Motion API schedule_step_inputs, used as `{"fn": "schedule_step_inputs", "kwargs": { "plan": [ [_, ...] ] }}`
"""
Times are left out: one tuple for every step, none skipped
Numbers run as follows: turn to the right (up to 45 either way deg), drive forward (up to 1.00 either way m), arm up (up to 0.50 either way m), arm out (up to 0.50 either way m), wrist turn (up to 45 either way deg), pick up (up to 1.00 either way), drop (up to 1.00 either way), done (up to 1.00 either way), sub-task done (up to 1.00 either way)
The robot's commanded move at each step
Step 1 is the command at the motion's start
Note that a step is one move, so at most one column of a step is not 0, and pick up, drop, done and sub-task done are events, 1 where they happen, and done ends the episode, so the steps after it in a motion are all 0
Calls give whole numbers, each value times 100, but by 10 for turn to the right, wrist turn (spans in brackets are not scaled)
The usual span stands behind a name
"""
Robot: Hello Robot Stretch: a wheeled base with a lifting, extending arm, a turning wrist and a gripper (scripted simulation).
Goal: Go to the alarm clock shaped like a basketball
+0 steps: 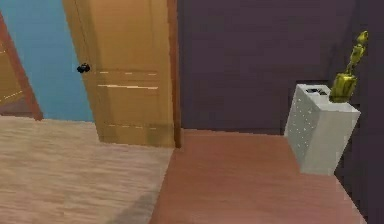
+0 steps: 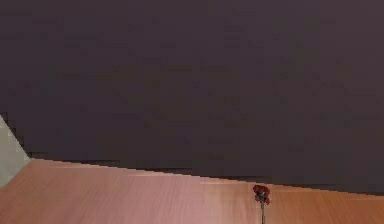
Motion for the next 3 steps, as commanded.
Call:
{"fn": "schedule_step_inputs", "kwargs": {
  "plan": [
    [0,15,0,0,0,0,0,0,0],
    [-450,0,0,0,0,0,0,0,0],
    [-180,0,0,0,0,0,0,0,0]
  ]
}}
